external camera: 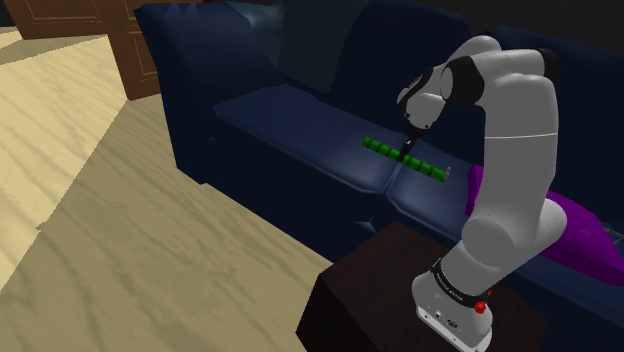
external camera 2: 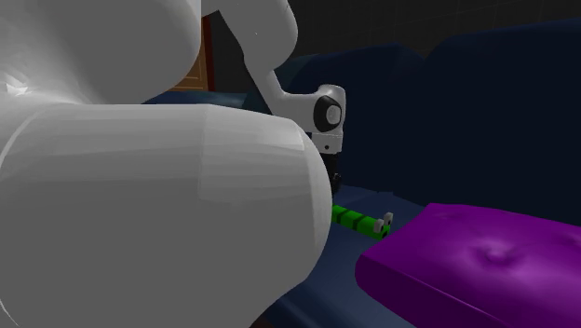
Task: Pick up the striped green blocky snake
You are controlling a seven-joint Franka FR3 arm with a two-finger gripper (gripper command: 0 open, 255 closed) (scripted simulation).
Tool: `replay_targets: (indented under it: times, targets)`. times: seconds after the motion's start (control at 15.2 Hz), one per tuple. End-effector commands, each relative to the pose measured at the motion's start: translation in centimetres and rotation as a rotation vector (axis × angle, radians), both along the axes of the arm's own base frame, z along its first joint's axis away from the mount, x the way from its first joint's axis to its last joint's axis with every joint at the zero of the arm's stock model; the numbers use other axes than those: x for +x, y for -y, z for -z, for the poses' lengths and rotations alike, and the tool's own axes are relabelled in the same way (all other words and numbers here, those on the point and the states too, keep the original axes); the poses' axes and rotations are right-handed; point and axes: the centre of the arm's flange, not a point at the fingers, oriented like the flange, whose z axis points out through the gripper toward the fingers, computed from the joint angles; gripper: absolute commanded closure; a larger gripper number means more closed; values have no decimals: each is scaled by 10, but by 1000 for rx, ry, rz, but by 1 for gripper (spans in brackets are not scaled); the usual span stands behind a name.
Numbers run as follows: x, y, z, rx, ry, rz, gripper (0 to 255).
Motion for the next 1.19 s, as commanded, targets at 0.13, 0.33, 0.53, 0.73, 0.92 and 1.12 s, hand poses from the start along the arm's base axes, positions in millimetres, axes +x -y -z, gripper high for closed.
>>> replay_targets:
  times: [0.13, 0.33, 0.53, 0.73, 0.92, 1.12]
  targets:
    - [0, 0, -9, 0, -1, 1, 255]
    - [0, 0, -25, 0, -1, 1, 255]
    - [0, 0, -41, 0, -1, 1, 255]
    - [0, 0, -57, 0, -1, 1, 255]
    - [0, 0, -73, 0, -1, 1, 255]
    - [0, 0, -79, 0, -1, 1, 255]
